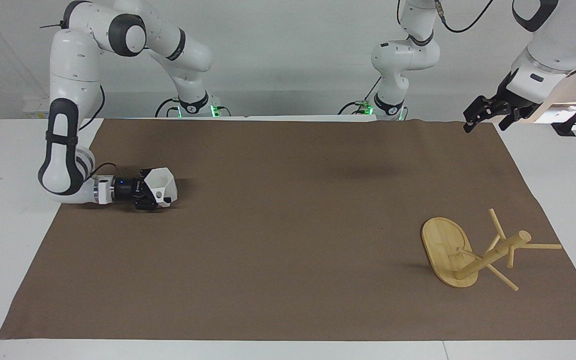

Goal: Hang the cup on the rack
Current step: 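Carry the mug toward center while the left gripper reaches toward it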

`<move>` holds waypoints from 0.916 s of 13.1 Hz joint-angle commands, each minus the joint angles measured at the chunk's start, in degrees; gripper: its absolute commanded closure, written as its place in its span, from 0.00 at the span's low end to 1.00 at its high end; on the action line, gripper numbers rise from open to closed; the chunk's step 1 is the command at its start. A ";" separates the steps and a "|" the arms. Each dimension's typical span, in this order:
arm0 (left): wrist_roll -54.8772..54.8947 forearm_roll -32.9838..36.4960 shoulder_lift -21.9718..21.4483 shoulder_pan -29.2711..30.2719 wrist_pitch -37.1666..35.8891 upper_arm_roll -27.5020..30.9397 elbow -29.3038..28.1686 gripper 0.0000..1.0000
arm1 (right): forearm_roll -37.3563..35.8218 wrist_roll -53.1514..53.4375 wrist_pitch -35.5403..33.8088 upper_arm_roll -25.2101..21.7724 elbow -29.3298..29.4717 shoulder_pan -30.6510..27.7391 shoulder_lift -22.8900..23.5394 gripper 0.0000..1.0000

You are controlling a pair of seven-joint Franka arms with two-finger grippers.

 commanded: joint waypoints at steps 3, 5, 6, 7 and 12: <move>1.17 0.94 -0.71 -0.12 2.33 -0.13 0.52 0.00 | 1.48 3.31 0.91 0.31 -1.17 4.42 -7.73 0.81; -0.05 0.50 -0.89 -0.38 3.92 -0.30 -0.35 0.00 | 5.49 7.44 1.52 0.49 -0.56 10.21 -10.72 0.81; -1.62 0.41 -1.32 -1.77 5.58 -0.91 -1.40 0.00 | 9.00 11.99 2.65 0.49 -0.56 13.72 -12.04 0.81; -6.08 0.41 -1.50 -3.79 8.47 -1.01 -2.54 0.00 | 12.52 17.34 5.54 0.49 -0.47 16.88 -13.45 0.81; -24.82 0.85 2.27 -18.54 20.35 -1.01 -3.00 0.00 | 21.60 36.18 27.93 0.49 -0.29 34.02 -21.19 0.81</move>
